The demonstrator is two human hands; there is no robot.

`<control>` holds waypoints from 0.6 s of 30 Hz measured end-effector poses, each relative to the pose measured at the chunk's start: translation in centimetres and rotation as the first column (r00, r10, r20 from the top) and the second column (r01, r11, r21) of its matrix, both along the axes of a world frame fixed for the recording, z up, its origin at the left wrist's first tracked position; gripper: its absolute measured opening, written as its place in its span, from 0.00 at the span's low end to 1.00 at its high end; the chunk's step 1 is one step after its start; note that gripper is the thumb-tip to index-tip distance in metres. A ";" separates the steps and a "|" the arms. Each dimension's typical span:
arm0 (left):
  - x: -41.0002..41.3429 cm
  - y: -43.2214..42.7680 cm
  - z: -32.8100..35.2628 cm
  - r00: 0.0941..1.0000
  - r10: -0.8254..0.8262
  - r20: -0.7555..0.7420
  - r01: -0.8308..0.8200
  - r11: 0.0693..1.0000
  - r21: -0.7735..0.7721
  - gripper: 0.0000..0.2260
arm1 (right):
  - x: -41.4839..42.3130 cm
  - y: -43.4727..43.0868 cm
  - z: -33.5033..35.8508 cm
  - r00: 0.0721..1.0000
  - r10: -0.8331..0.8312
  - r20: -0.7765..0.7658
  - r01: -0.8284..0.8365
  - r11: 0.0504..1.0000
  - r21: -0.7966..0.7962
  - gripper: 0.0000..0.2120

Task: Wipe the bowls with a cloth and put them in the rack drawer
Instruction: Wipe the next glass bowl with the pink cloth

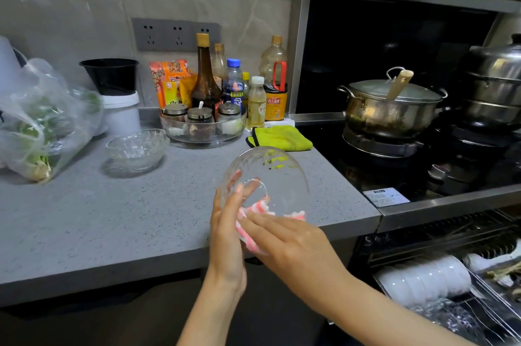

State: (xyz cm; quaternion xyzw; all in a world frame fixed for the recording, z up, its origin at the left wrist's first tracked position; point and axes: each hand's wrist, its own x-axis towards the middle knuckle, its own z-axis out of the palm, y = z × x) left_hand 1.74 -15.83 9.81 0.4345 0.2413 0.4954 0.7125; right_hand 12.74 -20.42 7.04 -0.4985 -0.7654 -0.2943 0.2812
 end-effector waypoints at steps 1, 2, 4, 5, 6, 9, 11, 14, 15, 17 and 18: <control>-0.4 0.5 0.2 1.000 -0.025 -0.016 0.025 1.000 0.001 0.20 | 0.7 -0.1 0.0 0.999 0.020 0.033 -0.020 1.000 -0.005 0.15; -0.8 1.1 0.5 0.998 -0.050 -0.038 0.051 0.999 0.010 0.22 | 1.5 -0.1 0.1 0.996 0.020 0.090 -0.019 1.000 -0.007 0.14; -1.5 1.9 1.0 0.992 -0.099 -0.083 0.103 0.994 0.043 0.22 | 2.9 -0.2 0.5 0.977 -0.028 0.211 0.028 1.000 0.003 0.14; -1.5 2.0 1.1 0.989 -0.117 -0.092 0.122 0.991 0.051 0.21 | 3.2 -0.3 0.6 0.970 -0.056 0.238 0.054 0.998 0.015 0.14; -1.3 1.7 1.1 0.989 -0.119 -0.092 0.125 0.991 0.053 0.21 | 3.0 -0.3 0.7 0.969 -0.075 0.237 0.070 0.997 0.030 0.14; 0.1 0.2 0.4 0.996 -0.082 -0.029 0.083 0.996 0.016 0.23 | 0.9 -0.4 1.1 0.994 -0.074 0.083 0.070 0.996 0.050 0.12; 0.7 -0.3 0.0 0.994 -0.105 0.036 0.106 0.994 -0.034 0.20 | 0.0 -0.1 1.3 0.998 -0.068 0.005 0.068 0.997 0.044 0.13; 0.0 0.8 0.4 0.994 -0.105 -0.041 0.104 0.994 -0.028 0.20 | 1.3 0.1 1.0 0.998 -0.023 0.060 0.021 0.999 0.036 0.12; -0.4 1.4 0.6 0.990 -0.120 -0.076 0.120 0.993 -0.005 0.21 | 2.2 0.1 0.8 0.994 -0.022 0.108 0.019 0.999 0.029 0.12; -1.3 2.3 1.0 0.975 -0.164 -0.147 0.173 0.983 0.055 0.22 | 3.3 -0.1 0.7 0.978 -0.064 0.196 0.057 0.998 0.039 0.11; -1.3 2.3 1.0 0.969 -0.180 -0.169 0.195 0.978 0.078 0.22 | 3.5 -0.2 0.7 0.972 -0.088 0.218 0.079 0.996 0.051 0.12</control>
